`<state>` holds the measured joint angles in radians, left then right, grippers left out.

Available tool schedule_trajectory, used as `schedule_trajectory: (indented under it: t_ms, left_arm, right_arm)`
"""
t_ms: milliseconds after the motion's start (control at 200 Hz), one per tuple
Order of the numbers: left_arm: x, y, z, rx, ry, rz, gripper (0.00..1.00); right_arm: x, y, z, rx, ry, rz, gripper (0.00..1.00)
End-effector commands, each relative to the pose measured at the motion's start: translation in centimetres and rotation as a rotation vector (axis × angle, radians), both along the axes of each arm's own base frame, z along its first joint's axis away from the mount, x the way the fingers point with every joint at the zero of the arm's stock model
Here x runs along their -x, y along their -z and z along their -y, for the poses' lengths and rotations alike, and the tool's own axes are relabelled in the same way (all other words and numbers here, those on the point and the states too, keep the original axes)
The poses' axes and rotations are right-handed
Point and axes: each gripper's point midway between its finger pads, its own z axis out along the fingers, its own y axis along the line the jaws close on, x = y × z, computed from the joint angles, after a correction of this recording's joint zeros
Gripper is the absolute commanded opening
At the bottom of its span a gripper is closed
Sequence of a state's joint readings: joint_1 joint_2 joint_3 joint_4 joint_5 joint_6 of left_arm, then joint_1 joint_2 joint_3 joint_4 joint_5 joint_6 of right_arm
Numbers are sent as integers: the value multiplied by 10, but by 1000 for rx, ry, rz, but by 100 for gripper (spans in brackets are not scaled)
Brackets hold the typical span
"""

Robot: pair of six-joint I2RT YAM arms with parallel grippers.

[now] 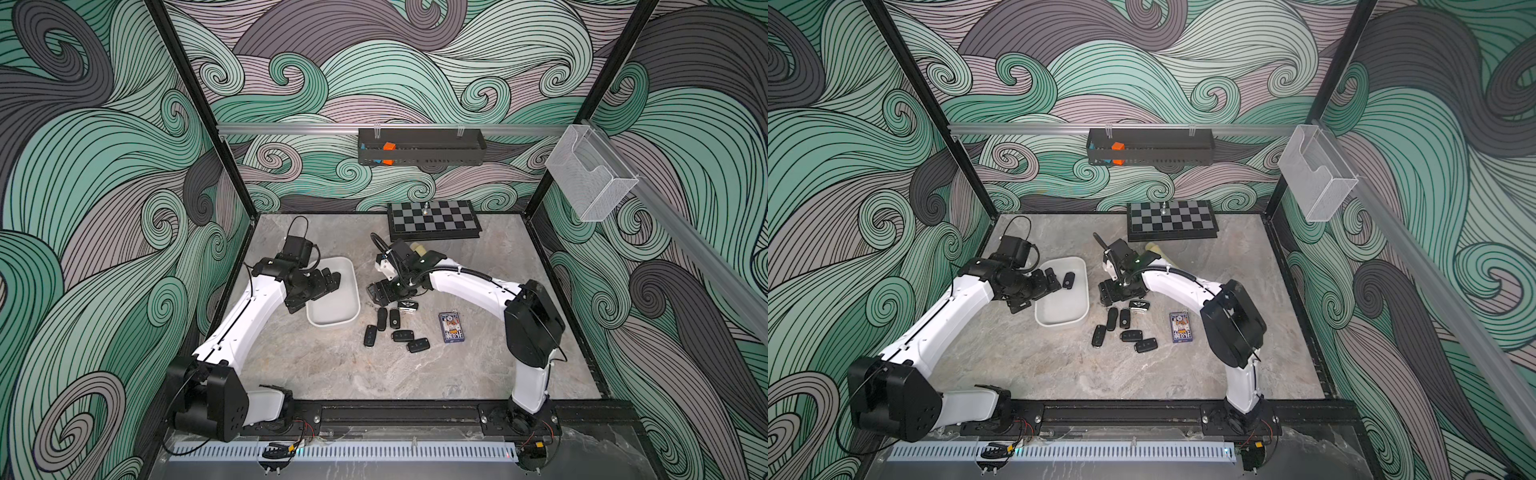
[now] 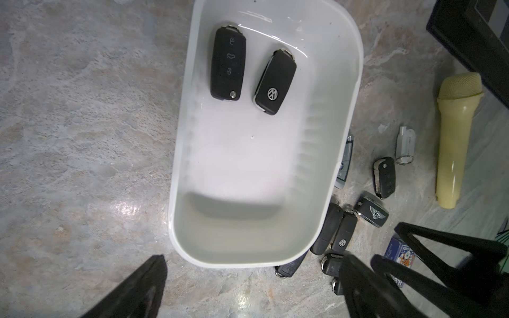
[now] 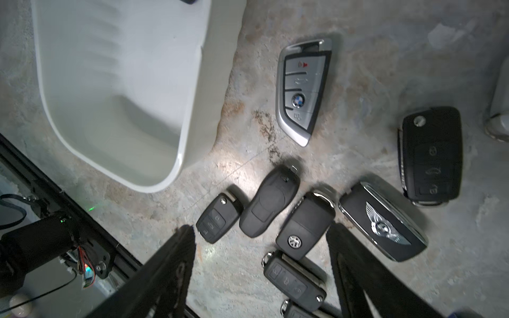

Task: Place the car key into the storage box
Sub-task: Move the storage box to the center of the board, then pick up the car key from the center of the board.

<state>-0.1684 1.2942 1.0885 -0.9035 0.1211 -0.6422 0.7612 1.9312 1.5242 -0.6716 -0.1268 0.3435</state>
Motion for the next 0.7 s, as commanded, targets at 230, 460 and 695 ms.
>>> schedule_trajectory:
  t_ms: [230,460,695]
  left_arm:
    - [-4,12,-27,158,-102,38,99]
    - [-2,24,-38,262,-160,-18,99]
    - [4,26,-46,262,-178,-11,99]
  right_arm:
    - [-32,36,-13,140,9,39,75]
    - [-56,52,-12,232,3,109,75]
    - [-67,62,-21,237,-5,118,74]
